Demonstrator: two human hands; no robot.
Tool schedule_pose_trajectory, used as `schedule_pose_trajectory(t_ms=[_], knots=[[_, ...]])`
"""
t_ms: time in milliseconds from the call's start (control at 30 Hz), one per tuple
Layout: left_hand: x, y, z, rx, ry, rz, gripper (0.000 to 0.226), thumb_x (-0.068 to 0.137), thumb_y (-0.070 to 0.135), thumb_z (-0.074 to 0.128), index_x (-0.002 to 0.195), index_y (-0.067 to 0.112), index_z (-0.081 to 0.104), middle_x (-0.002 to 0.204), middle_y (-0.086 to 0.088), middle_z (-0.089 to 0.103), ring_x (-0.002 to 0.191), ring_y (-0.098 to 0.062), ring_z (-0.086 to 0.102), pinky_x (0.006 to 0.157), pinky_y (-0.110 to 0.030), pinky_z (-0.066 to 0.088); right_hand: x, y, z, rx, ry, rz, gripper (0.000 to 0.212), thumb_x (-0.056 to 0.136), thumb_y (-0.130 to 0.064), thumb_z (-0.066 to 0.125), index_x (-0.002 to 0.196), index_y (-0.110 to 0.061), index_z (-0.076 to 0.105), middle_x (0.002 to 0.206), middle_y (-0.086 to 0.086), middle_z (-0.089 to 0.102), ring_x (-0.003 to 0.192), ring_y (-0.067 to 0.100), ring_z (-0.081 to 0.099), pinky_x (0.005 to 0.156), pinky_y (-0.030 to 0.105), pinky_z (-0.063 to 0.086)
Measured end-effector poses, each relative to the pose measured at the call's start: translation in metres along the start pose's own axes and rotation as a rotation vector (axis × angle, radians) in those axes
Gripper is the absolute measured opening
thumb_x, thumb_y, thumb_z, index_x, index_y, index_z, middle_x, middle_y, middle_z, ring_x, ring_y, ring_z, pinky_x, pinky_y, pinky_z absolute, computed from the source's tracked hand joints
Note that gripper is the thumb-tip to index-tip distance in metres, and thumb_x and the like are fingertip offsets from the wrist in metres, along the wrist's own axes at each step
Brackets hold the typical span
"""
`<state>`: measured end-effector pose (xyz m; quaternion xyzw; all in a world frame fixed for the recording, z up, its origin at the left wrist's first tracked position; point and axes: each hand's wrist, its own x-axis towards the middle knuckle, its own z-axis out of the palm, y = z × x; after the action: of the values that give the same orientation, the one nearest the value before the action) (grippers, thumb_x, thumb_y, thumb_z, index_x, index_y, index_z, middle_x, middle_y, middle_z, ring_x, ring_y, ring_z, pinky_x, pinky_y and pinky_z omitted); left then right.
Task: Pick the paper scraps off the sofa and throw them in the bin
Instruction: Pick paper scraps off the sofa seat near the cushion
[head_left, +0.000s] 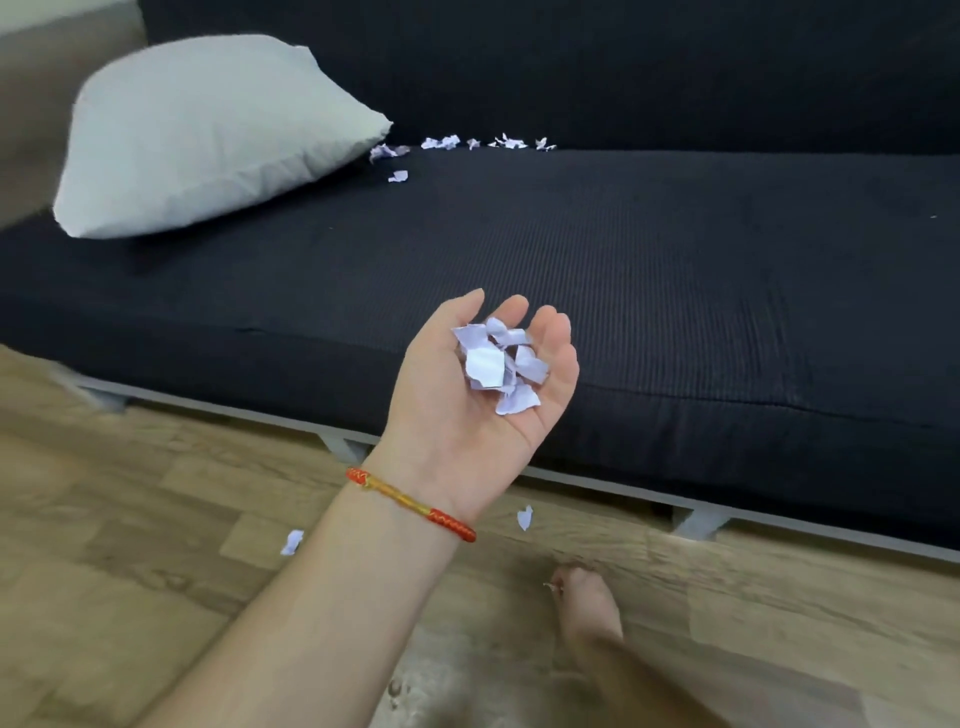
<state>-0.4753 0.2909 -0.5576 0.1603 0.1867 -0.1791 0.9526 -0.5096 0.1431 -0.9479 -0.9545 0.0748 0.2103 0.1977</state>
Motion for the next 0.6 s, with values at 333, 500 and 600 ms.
schedule_pose_trajectory(t_ms=[333,500,600], knots=[[-0.017,-0.005,-0.026,-0.106,0.104,0.068,0.027,0.096,0.029,0.069,0.100,0.003,0.066,0.068,-0.007,0.063,0.097,-0.025,0.063,0.054,-0.037,0.060,-0.034,-0.017,-0.038,0.462,0.015,-0.035,0.036,0.088,0.008,0.069,0.078,-0.025,0.081,0.083,-0.004,0.079,0.085,0.013,0.075,0.082,0.027,0.060],[-0.011,-0.011,-0.039,-0.072,0.189,0.134,0.031,0.096,0.030,0.067,0.103,0.000,0.069,0.074,-0.013,0.072,0.080,-0.033,0.078,0.060,-0.043,0.063,-0.078,-0.058,-0.141,0.691,0.177,-0.365,0.033,0.087,0.004,0.081,0.078,-0.028,0.080,0.085,-0.008,0.078,0.081,0.003,0.074,0.075,0.014,0.054],[-0.010,-0.010,-0.040,-0.032,0.192,0.145,0.032,0.097,0.031,0.067,0.105,0.000,0.072,0.087,-0.017,0.078,0.083,-0.034,0.079,0.066,-0.045,0.065,-0.115,-0.080,-0.208,0.954,0.362,-0.474,0.016,0.089,-0.009,0.084,0.088,-0.025,0.082,0.094,-0.003,0.076,0.080,0.014,0.076,0.074,0.018,0.060]])
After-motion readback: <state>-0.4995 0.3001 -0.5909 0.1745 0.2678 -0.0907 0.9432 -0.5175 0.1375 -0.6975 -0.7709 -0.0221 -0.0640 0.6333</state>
